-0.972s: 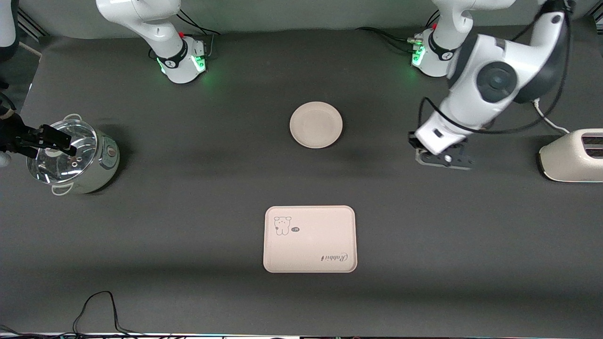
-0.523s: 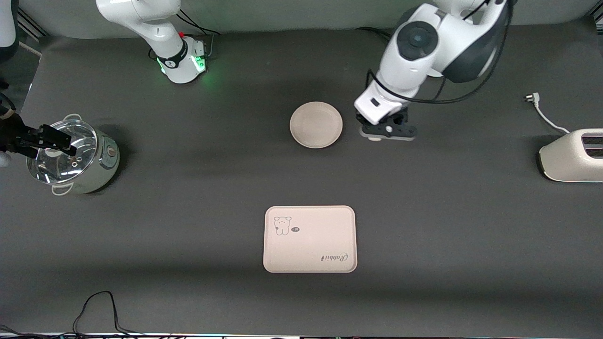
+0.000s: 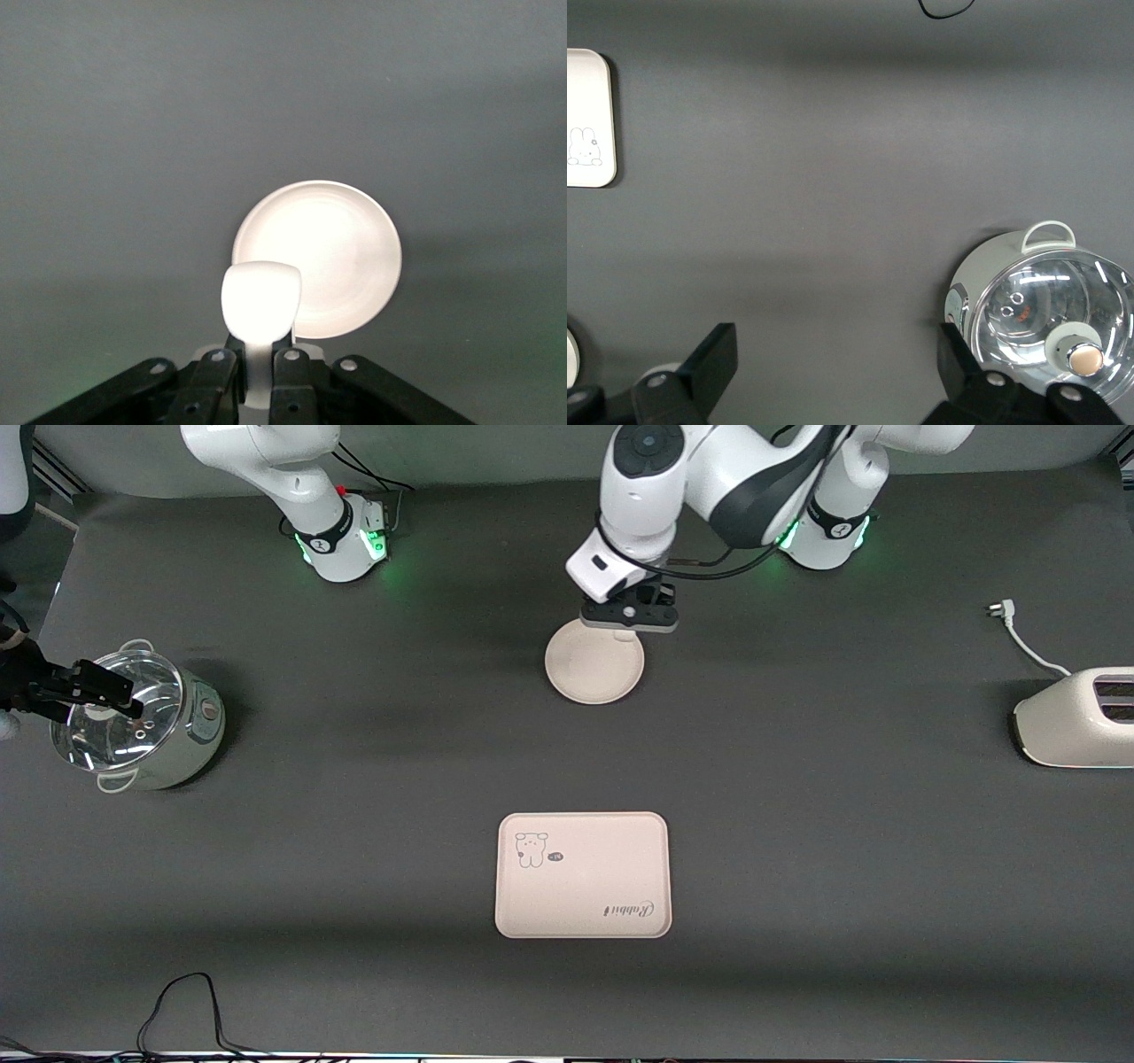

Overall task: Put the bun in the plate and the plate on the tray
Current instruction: 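Carry the bun with the left gripper over the white plate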

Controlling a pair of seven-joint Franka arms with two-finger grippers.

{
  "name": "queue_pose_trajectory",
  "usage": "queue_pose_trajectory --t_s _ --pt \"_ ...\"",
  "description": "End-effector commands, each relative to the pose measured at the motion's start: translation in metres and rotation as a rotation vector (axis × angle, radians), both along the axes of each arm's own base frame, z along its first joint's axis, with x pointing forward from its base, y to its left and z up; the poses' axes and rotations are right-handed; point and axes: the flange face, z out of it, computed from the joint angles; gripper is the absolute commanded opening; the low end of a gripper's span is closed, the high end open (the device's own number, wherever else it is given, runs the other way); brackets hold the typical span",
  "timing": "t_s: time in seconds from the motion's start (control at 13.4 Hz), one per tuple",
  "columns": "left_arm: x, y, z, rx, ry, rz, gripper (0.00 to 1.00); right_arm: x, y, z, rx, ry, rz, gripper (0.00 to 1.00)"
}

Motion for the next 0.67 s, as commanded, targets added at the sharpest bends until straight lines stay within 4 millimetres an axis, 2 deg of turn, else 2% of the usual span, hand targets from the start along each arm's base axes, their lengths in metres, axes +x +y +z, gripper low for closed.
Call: queue_pose_trajectory --t_s 0.0,0.15,0.37,0.6 --pt "-0.008 -0.029 -0.03 0.001 -0.009 0.026 0.14 -0.005 -0.001 0.001 0.005 0.001 -0.005 1.0" --pt "-0.008 -0.041 -0.071 0.03 -0.018 0.046 0.14 -0.005 -0.001 0.0 0.005 0.002 -0.005 1.0" --pt "-0.015 -0.054 -0.117 0.044 -0.032 0.079 0.15 -0.006 -0.001 -0.002 0.005 0.005 -0.005 1.0" --pt "-0.027 -0.052 -0.172 0.052 -0.078 0.095 0.17 -0.006 -0.001 -0.003 0.005 0.009 -0.005 1.0"
